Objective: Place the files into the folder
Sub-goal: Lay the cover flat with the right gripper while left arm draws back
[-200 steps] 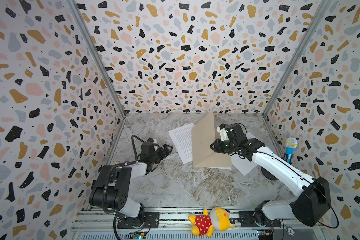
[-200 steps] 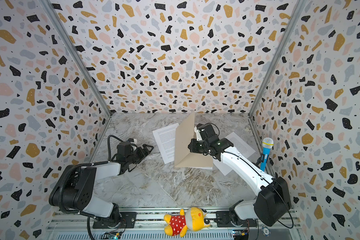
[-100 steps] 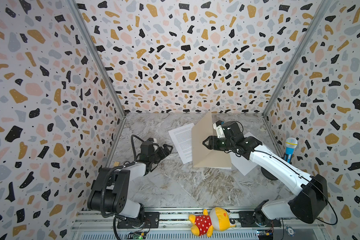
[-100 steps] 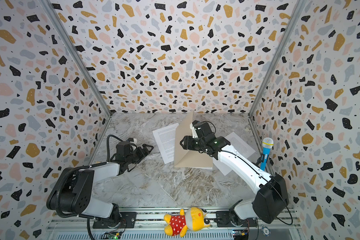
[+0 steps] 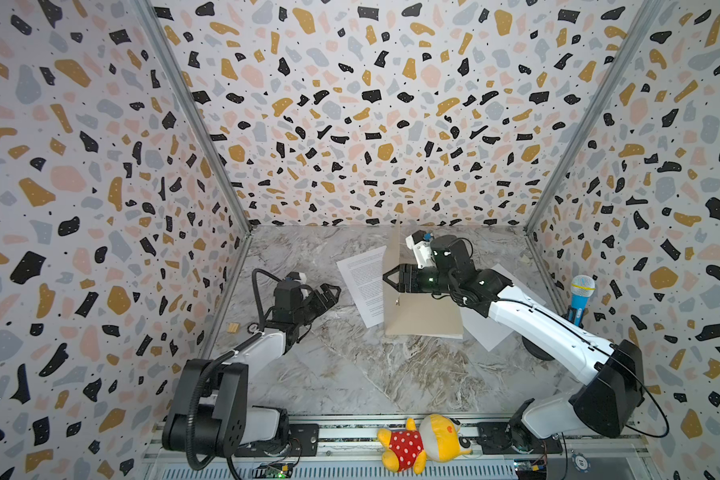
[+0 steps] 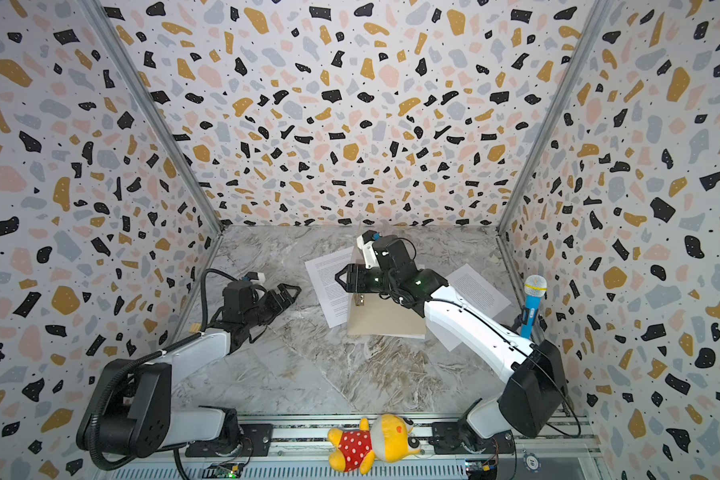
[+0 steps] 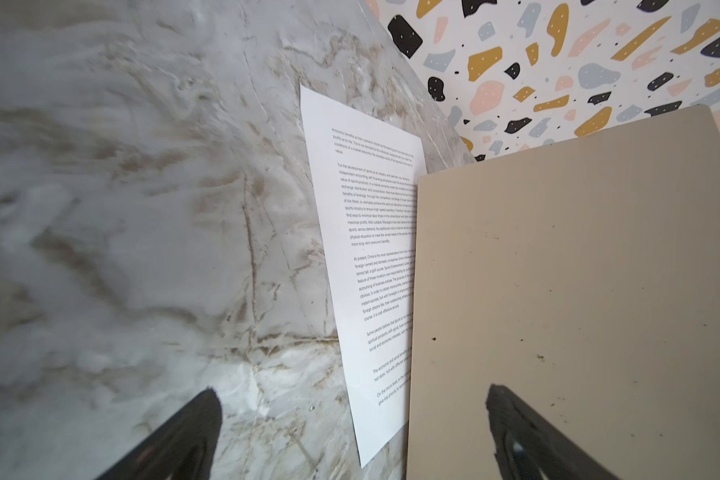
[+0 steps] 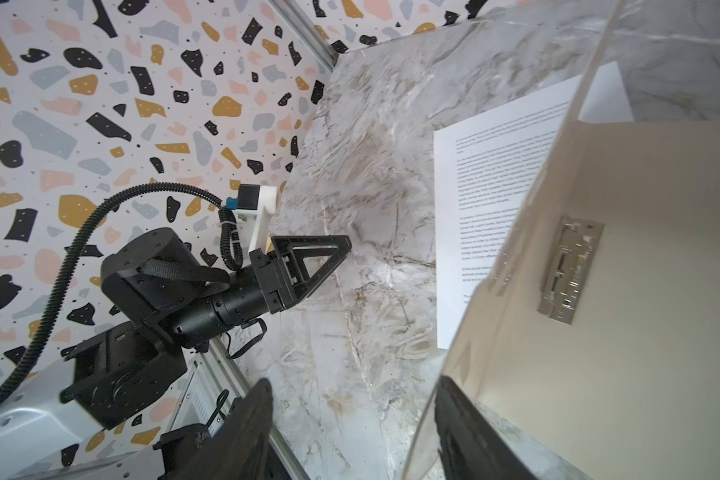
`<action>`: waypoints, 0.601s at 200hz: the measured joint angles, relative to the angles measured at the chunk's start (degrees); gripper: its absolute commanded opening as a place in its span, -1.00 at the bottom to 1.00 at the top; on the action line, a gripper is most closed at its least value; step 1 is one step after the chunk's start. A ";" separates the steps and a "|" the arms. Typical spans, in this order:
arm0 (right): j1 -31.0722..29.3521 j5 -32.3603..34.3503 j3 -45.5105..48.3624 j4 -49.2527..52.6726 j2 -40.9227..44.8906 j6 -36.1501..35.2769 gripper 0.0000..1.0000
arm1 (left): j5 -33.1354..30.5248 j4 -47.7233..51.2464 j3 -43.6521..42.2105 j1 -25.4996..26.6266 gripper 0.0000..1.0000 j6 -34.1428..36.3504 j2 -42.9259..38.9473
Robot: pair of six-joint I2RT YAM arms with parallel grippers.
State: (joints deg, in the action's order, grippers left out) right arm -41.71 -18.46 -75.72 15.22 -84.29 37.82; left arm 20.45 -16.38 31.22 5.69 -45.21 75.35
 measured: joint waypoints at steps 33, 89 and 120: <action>-1.86 -2.16 -0.76 -4.81 -3.56 0.02 0.28 | -0.79 3.45 0.68 -3.96 1.00 0.35 -3.87; -5.31 -5.60 -6.82 -9.27 -13.27 0.04 0.39 | -1.51 11.26 1.95 -9.62 0.99 2.05 -9.03; -6.99 -7.67 -10.49 -10.84 -18.32 -0.02 0.63 | -2.49 15.45 3.56 -12.26 0.99 3.28 -11.41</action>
State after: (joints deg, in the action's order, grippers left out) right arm -48.71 -26.13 -86.21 4.38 -102.61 37.80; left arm 17.96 -0.93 34.79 -6.57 -41.93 63.94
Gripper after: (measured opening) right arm 0.774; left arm 0.997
